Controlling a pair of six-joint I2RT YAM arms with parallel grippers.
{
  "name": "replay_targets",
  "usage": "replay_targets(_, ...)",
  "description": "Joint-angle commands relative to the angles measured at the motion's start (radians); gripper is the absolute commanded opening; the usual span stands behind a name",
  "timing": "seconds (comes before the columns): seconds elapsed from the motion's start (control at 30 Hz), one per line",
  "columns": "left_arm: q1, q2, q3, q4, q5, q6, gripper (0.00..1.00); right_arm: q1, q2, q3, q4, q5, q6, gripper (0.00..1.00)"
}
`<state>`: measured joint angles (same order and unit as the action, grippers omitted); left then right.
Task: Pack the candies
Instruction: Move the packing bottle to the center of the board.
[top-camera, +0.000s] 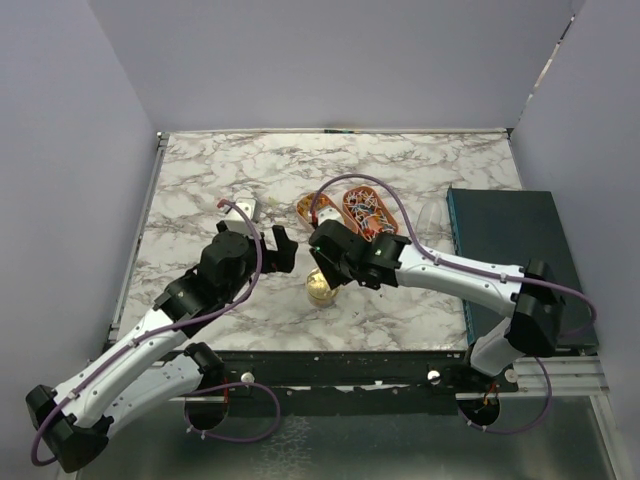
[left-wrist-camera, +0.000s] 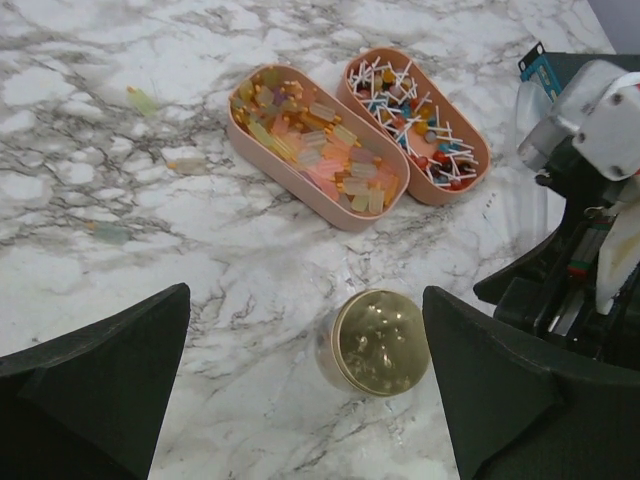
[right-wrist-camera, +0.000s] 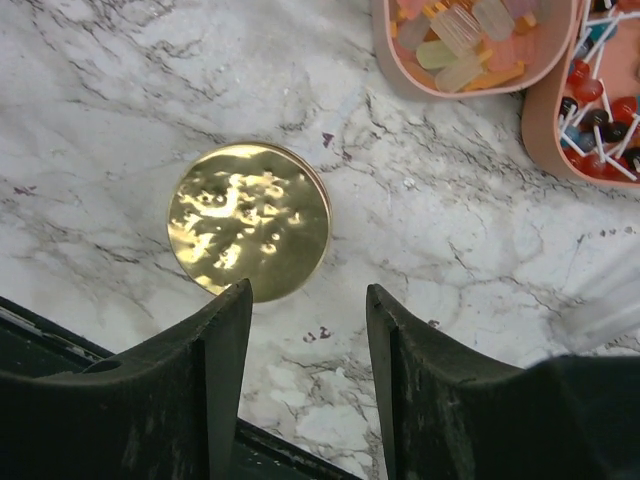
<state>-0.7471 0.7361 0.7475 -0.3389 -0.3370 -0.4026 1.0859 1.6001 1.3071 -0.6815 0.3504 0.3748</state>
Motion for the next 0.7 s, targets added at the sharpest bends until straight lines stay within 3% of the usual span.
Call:
replay_targets(0.0, 0.004, 0.025, -0.04, 0.0, 0.111, -0.137, 0.99, 0.007, -0.078, -0.072, 0.019, 0.062, -0.007, 0.53)
replay_targets(0.43, 0.003, 0.124, -0.212, 0.163, 0.335, -0.382, 0.99, 0.002, -0.257, -0.257, 0.046, 0.094, 0.015, 0.54)
replay_targets(0.67, 0.004, 0.244, -0.305, 0.405, 0.458, -0.479, 0.99, 0.0, -0.333, -0.312, 0.035, 0.1, 0.028, 0.54)
